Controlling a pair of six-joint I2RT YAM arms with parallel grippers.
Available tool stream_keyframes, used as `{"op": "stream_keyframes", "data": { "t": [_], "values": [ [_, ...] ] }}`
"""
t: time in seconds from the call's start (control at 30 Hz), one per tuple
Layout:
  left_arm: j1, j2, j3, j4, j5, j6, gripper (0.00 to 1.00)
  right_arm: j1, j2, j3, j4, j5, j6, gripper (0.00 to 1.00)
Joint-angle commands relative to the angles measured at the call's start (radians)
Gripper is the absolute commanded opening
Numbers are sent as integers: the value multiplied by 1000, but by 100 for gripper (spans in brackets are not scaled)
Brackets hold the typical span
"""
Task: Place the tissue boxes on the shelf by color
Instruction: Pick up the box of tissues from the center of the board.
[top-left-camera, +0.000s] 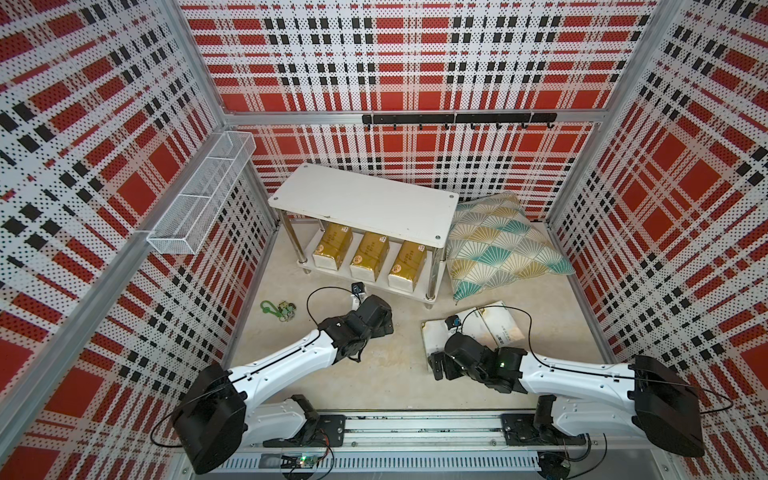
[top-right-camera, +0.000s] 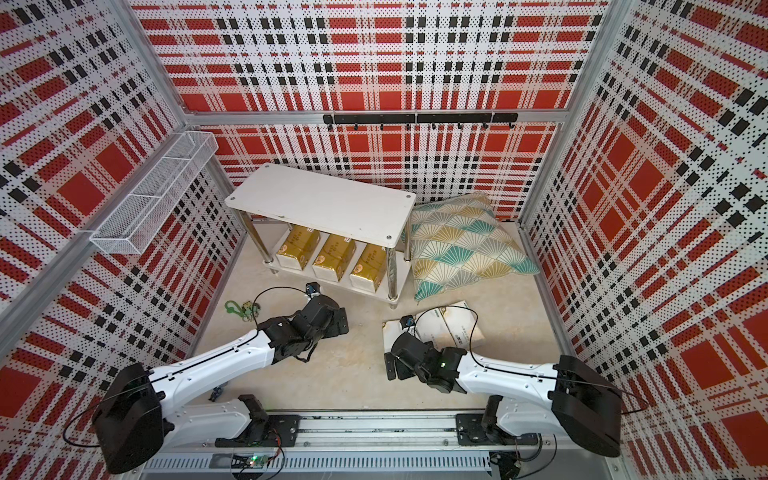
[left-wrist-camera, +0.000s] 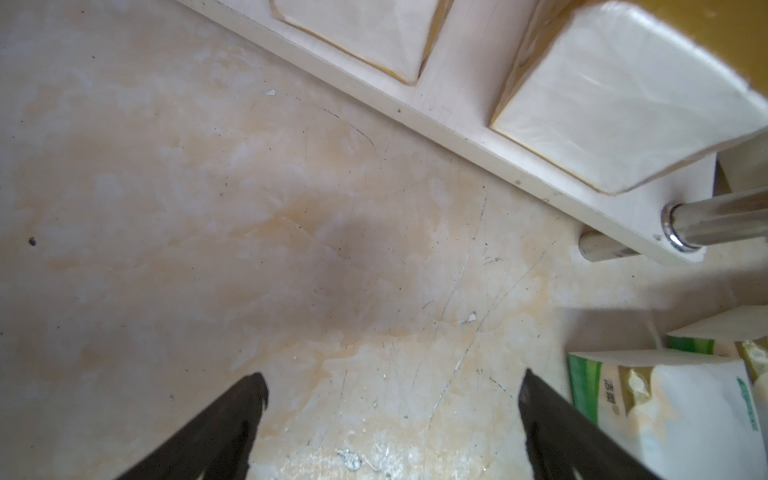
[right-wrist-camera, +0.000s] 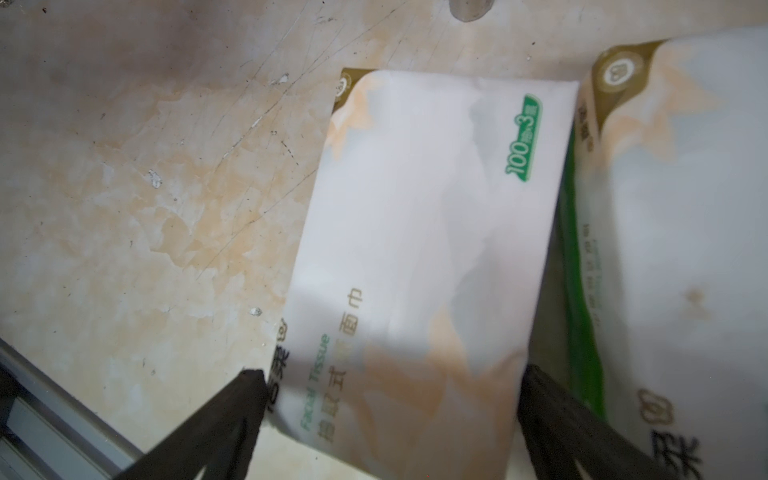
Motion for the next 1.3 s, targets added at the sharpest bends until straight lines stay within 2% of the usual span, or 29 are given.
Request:
{"op": "stream_keyframes", "data": {
  "t": [0.0,0.17,0.43,0.7,1.0,1.27],
  "values": [
    [10,-5,-11,16,0,16,99,11,48,51,68,-21,-15,100],
    [12,-14,-16,17,2,20,99,24,99,104,53,-18,-17,100],
    [-29,-33,-27,19,28,31,99,22,28,142,-28,9,-43,100],
    [-131,-33,-49,51,19,29,99,-123,-19,125,-10,0,-131,99],
    [-322,-56,-73,100,3,-28,99,-239,-69,151,-80,20,-152,100],
    [-488,58,23,91,-51,-152,99,-275,-107,159,-134,67,-146,100]
  ]
}}
